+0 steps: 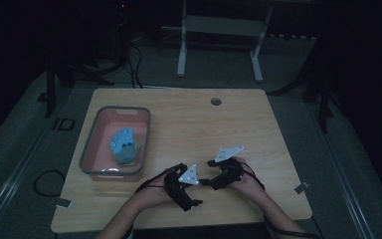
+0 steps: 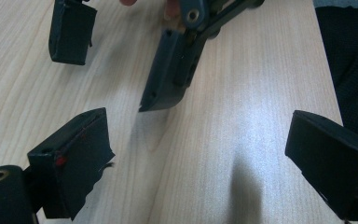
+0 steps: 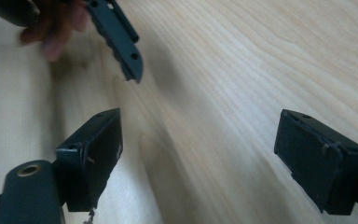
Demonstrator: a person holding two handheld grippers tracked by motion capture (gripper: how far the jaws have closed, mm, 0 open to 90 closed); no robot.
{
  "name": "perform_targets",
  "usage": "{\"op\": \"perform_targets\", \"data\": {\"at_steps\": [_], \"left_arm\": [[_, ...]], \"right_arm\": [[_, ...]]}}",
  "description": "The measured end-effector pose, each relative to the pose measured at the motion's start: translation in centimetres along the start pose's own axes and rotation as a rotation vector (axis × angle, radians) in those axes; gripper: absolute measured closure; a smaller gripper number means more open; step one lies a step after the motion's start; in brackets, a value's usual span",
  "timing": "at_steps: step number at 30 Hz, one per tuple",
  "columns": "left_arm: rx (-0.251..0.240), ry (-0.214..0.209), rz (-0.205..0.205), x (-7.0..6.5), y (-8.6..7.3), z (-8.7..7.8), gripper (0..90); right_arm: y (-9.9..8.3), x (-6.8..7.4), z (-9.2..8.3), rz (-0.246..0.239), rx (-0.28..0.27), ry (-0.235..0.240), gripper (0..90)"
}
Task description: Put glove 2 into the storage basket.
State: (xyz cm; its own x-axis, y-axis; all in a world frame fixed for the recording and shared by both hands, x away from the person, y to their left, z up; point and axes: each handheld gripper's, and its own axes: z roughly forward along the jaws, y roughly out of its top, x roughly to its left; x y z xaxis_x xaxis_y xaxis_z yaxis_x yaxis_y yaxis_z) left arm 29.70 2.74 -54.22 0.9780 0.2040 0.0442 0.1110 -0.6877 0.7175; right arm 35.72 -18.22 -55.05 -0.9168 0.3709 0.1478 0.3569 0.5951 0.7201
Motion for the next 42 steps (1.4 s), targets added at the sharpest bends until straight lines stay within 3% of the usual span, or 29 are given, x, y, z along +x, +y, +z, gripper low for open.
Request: {"op": "perform_targets", "data": {"at_steps": [4,8,13,23,32,42], "left_arm": [[0.001,-0.012,0.013,-0.3,-0.1,0.3,7.0],[-0.010,-0.014,0.022,-0.4,0.0,0.5,7.0],[-0.037,-0.012,0.001,-0.3,-0.1,0.7,7.0],[-0.068,0.007,-0.022,-0.4,-0.4,0.7,7.0],[-0.041,0.002,-0.018,-0.6,-0.9,1.0,7.0],[-0.053,0.002,-0.023,-0.5,-1.2,1.0,7.0]], "right_arm": [[-0.6,-0.2,-0.4,0.005,0.000,0.036,15.0],[-1.2,-0.5,-0.9,0.004,-0.005,0.041,15.1],[-1.9,-0.9,-1.4,-0.003,-0.021,0.052,15.1],[-3.0,-1.3,-2.0,-0.022,-0.010,0.019,15.0],[-3.3,-1.3,-2.1,-0.026,-0.017,0.007,15.0],[-3.3,-1.3,-2.0,-0.041,-0.008,-0.004,15.0]]}}
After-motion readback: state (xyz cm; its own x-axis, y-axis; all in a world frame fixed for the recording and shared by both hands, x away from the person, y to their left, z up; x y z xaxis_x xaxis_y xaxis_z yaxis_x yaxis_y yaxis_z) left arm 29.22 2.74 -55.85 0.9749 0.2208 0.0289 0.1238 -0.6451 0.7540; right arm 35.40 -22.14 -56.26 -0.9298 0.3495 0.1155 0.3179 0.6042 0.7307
